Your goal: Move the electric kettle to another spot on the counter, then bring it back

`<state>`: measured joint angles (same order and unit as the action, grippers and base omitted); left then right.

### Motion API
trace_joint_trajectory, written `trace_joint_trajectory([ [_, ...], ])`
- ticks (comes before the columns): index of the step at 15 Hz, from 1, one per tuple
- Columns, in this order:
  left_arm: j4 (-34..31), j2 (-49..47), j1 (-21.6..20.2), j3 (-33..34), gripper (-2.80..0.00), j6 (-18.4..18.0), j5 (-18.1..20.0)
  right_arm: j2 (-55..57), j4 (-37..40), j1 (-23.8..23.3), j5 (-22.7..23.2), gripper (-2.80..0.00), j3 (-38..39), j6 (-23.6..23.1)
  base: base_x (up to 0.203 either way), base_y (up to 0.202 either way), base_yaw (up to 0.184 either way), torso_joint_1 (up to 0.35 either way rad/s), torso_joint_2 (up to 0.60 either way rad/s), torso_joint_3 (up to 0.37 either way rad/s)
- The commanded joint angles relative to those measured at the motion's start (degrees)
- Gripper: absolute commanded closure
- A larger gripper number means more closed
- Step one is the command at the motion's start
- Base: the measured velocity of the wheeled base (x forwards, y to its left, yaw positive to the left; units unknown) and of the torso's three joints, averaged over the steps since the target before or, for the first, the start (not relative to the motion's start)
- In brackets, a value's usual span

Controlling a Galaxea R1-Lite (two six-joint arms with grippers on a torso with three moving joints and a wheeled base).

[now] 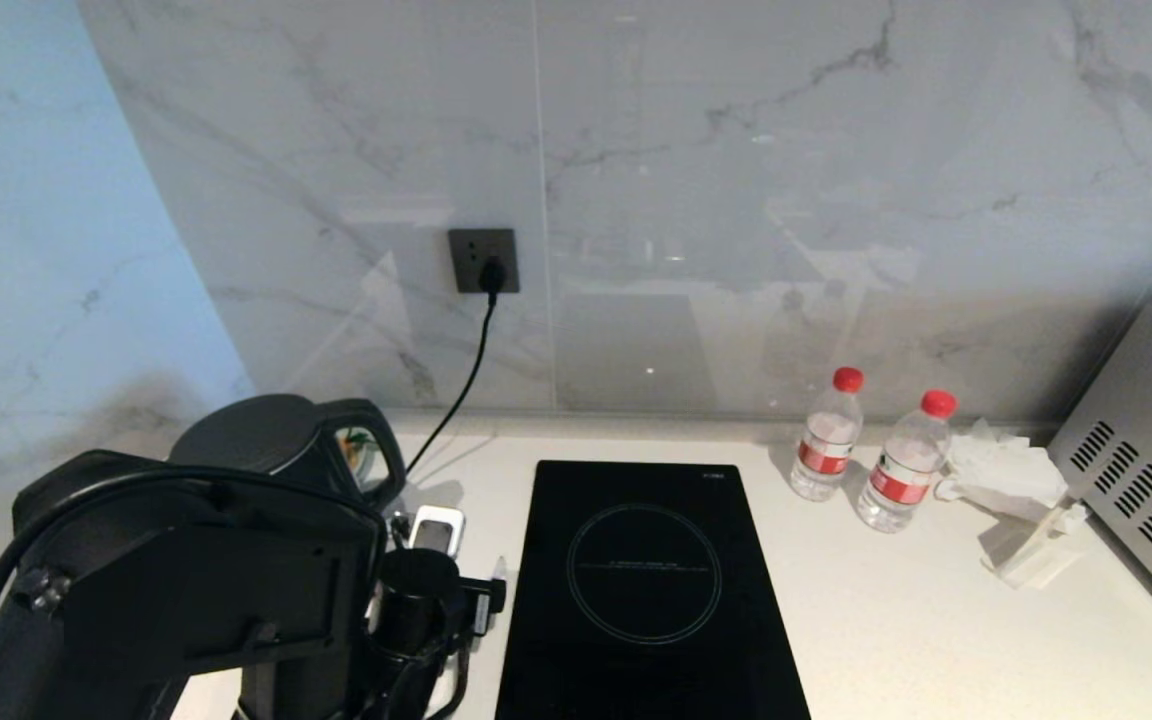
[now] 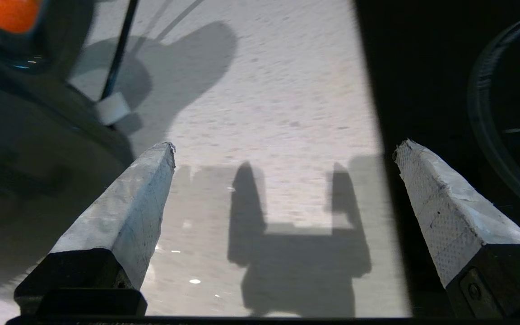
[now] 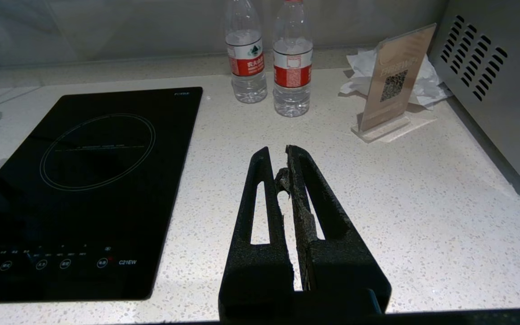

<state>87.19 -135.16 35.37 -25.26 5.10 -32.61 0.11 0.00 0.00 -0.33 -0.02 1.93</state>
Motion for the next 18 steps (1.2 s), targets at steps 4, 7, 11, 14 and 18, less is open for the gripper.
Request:
trace_joint_trajectory([
  [4,0.48,-6.11,11.16,-5.11,-2.8,3.52,-11.31,-0.02,0.0,0.0,-0.01,0.0,-0.06,0.01,0.0,0.0,0.0,0.0,0.0,0.0],
  [7,-0.15,-9.62,12.32,-17.04,-2.8,3.81,-20.37,-0.02,0.0,0.0,-0.02,0.0,-0.03,0.01,0.0,0.0,0.0,0.0,0.0,0.0],
  [11,-5.31,-9.77,10.65,-23.42,-2.8,3.97,-22.05,-0.02,0.0,0.0,-0.02,0.0,0.01,0.01,0.0,0.0,0.0,0.0,0.0,0.0],
  [14,-10.52,-9.68,8.15,-22.93,-2.8,4.13,-21.5,-0.02,0.0,0.0,-0.02,0.0,0.02,0.01,0.0,0.0,0.0,0.0,0.0,0.0],
  [18,-12.2,-9.91,7.56,-26.3,-2.8,5.53,-20.3,-0.02,0.0,0.0,-0.02,0.0,-0.06,0.01,0.0,0.0,0.0,0.0,0.0,0.0],
])
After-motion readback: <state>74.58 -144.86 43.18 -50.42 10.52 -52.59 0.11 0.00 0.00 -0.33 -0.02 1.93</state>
